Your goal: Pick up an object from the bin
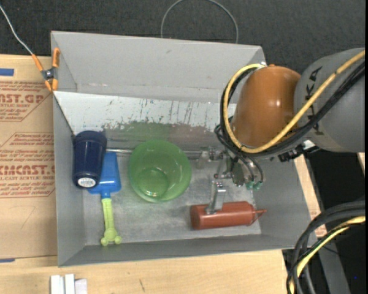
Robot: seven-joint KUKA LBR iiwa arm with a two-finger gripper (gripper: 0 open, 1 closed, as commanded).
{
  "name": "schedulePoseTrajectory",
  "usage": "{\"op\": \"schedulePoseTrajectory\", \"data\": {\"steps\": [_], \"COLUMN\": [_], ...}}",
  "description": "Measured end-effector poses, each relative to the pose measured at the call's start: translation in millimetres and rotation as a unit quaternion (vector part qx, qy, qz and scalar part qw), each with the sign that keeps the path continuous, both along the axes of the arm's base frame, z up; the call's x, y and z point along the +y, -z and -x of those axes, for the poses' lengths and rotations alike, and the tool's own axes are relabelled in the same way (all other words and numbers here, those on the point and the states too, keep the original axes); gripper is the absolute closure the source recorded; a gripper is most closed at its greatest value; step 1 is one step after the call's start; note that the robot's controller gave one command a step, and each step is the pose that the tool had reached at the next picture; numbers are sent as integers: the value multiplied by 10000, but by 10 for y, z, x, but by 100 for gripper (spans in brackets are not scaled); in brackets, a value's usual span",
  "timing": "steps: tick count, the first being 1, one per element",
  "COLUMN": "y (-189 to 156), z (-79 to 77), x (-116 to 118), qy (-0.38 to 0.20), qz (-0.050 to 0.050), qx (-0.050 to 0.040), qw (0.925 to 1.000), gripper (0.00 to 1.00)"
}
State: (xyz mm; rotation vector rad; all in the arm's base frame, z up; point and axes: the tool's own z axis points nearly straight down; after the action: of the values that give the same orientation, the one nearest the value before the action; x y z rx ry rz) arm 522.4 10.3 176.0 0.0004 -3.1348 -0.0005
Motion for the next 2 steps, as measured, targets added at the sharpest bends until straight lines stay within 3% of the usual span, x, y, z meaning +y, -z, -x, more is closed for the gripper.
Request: {"op": "schedulePoseTrajectory", "data": {"steps": [1,2], "y": [-43,750], "z": [-18,261], "x": [1,67], "qy": [3,-226], "qz": [-2,0], "qx": [-39,-33], "qw": [10000,9997], "gripper": [0,0]}}
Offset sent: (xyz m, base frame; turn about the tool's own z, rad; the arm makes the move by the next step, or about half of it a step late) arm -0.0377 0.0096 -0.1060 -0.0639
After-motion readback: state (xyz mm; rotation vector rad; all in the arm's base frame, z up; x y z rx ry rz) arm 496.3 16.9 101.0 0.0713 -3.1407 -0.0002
